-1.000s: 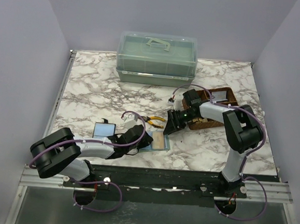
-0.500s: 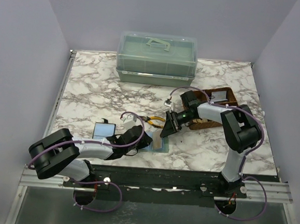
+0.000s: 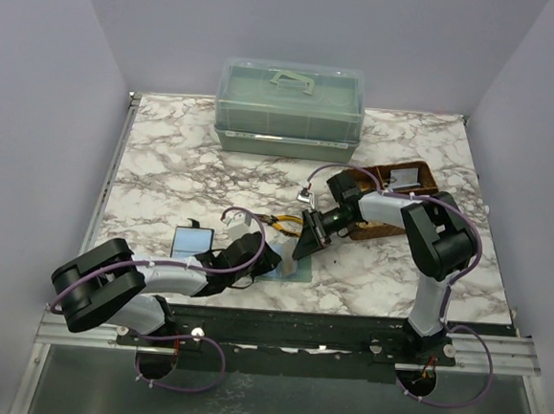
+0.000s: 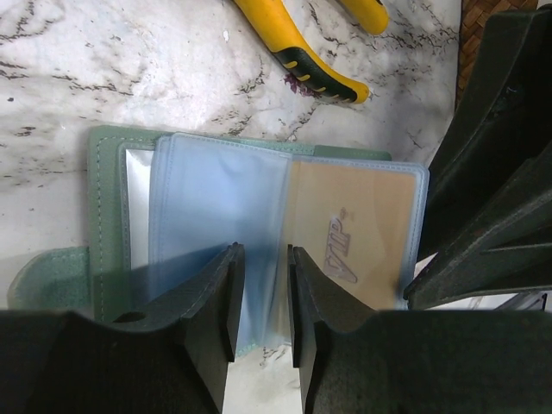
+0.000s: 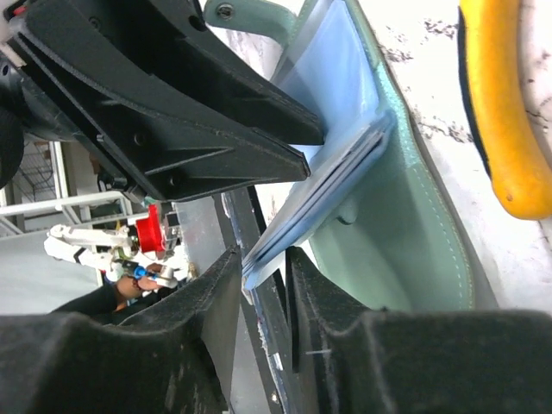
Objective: Take the credit cards out of the card holder
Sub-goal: Remove the credit card from the card holder.
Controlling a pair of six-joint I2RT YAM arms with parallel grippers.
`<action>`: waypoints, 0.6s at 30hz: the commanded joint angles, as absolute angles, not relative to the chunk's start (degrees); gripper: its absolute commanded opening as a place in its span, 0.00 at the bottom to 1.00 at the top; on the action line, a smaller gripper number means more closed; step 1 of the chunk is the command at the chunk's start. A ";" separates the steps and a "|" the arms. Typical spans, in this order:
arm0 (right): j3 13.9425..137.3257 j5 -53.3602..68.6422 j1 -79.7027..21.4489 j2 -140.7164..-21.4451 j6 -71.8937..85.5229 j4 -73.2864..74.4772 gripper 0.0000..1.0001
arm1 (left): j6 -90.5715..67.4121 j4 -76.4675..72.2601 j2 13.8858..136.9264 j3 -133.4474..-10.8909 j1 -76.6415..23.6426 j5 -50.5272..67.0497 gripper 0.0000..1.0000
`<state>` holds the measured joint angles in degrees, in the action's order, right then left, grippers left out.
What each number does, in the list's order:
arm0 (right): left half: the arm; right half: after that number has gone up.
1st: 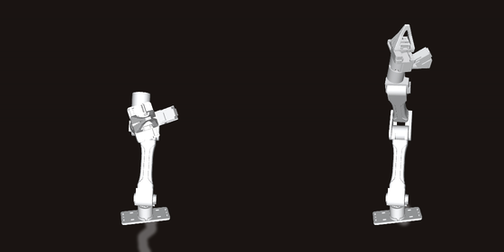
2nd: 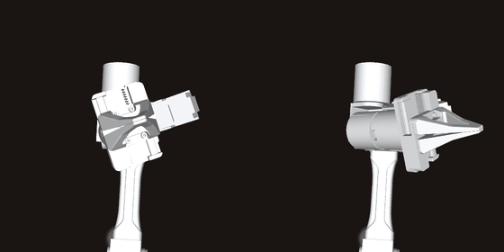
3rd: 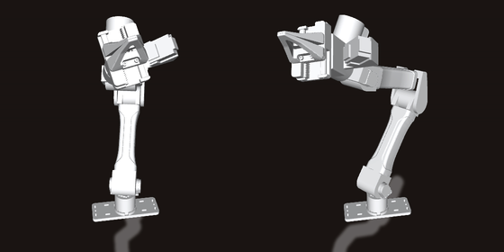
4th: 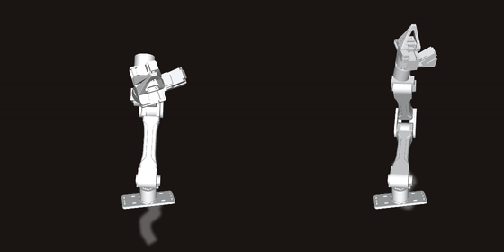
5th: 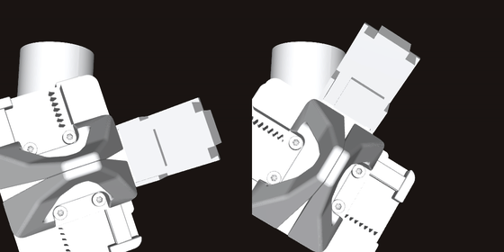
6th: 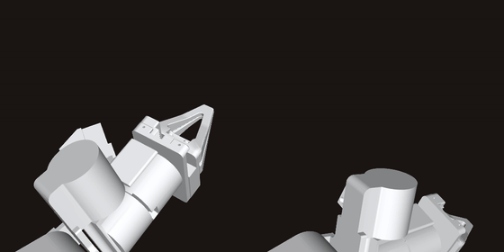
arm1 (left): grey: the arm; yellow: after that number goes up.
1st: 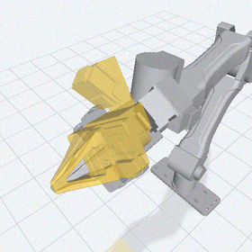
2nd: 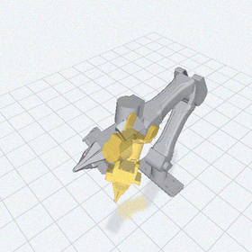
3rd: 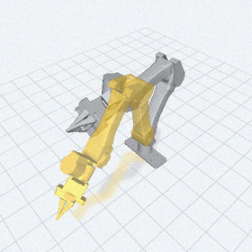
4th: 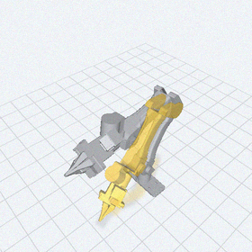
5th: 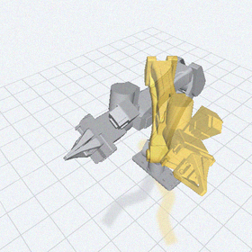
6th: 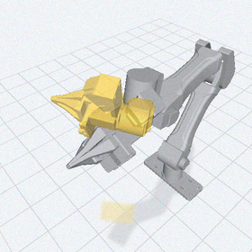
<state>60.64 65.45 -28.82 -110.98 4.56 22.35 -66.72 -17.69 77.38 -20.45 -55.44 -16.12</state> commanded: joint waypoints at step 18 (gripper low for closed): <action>60.91 68.73 -31.52 -111.97 3.85 22.30 0.25 | -67.33 -8.66 75.63 -13.97 -54.58 -13.67 0.36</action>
<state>60.64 68.42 -30.41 -110.98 4.49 22.20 -68.14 -18.20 73.21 -16.88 -54.85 -15.51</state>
